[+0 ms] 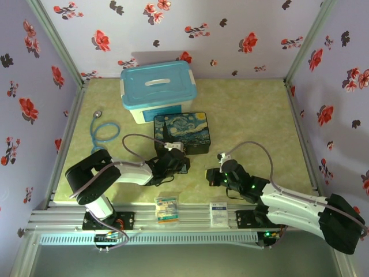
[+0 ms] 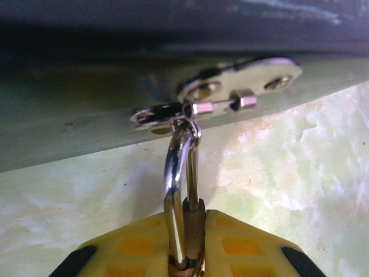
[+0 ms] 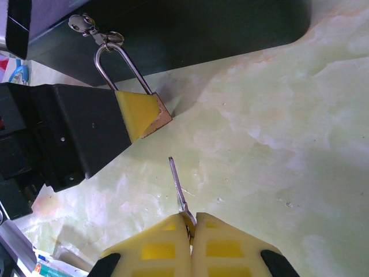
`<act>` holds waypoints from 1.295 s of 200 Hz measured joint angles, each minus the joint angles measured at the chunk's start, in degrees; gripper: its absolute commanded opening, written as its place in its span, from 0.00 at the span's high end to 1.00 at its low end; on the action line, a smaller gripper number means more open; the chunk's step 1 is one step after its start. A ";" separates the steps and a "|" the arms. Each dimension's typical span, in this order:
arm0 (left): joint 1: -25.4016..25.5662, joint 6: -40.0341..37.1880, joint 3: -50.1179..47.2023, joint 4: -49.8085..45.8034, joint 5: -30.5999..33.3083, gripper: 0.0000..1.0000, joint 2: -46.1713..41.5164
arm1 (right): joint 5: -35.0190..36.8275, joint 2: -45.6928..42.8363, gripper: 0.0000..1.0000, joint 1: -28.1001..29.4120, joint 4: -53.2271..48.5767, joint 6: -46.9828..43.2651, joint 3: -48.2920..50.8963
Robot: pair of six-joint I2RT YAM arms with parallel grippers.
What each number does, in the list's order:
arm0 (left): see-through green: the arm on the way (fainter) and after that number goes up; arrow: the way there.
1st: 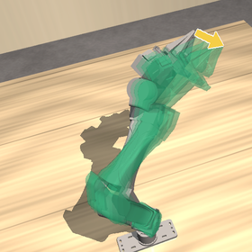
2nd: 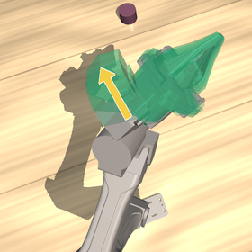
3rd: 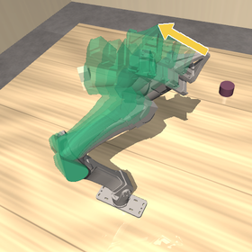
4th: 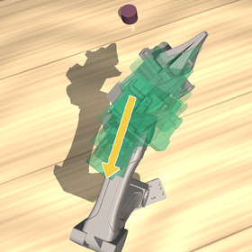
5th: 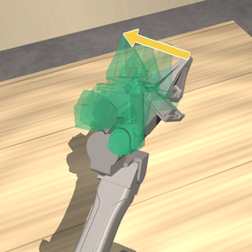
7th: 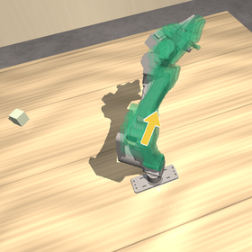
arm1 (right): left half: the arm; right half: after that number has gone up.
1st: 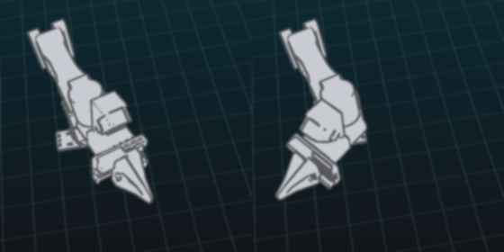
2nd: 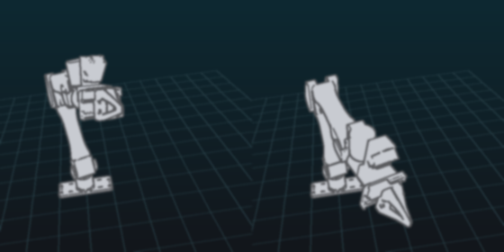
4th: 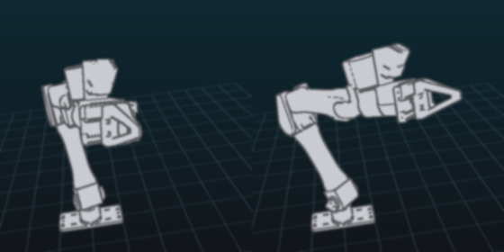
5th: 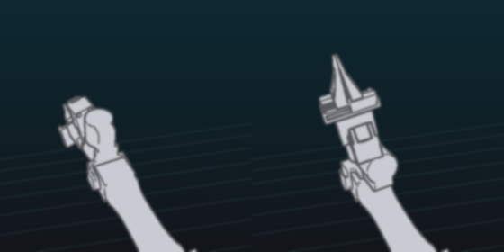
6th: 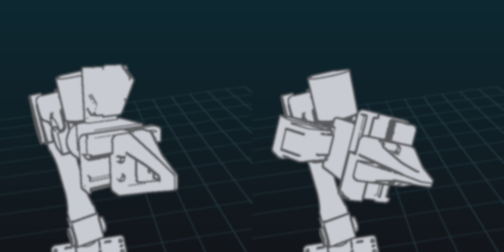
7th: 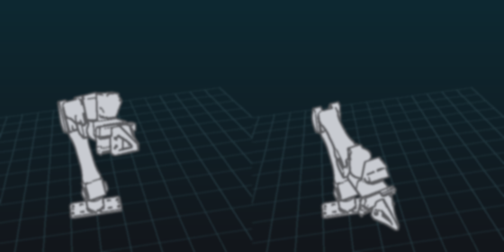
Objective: Unlock a padlock with a key
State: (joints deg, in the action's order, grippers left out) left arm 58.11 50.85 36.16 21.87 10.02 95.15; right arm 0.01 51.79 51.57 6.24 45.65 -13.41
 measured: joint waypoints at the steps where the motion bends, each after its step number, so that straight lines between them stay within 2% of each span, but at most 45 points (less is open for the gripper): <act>1: 0.00 0.00 0.00 0.00 0.00 0.86 0.00 | 0.00 0.09 1.00 0.00 0.04 0.00 0.00; 15: 0.00 0.02 -0.02 0.00 0.00 0.88 0.00 | -0.02 1.05 1.00 0.00 0.76 0.00 0.00; 30: 0.00 0.20 -0.22 0.31 0.00 1.00 0.00 | -0.31 2.32 1.00 0.00 1.88 0.02 0.00; 100: 0.00 5.92 -3.52 4.37 -1.14 1.00 -1.79 | -5.64 8.48 1.00 -0.15 10.40 1.38 0.42; 136: 0.00 8.90 -4.35 5.16 -2.16 1.00 -3.19 | -14.05 11.15 1.00 -5.07 18.45 3.82 2.78; 169: 0.00 10.23 -4.52 5.64 -2.58 1.00 -4.83 | -21.33 14.32 1.00 -7.21 21.03 4.44 2.97; 193: 0.00 10.67 -4.52 6.19 -2.71 1.00 -5.68 | -26.16 17.97 1.00 -9.44 28.92 7.52 3.93; 259: 0.00 13.46 -6.69 9.70 -3.23 1.00 -5.77 | -32.61 30.51 1.00 -10.97 40.65 13.09 4.13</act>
State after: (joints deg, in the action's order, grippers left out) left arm 58.11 64.31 29.47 31.57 6.79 89.38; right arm -32.60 82.30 40.60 46.89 58.74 -9.28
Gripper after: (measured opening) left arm 0.136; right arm 0.043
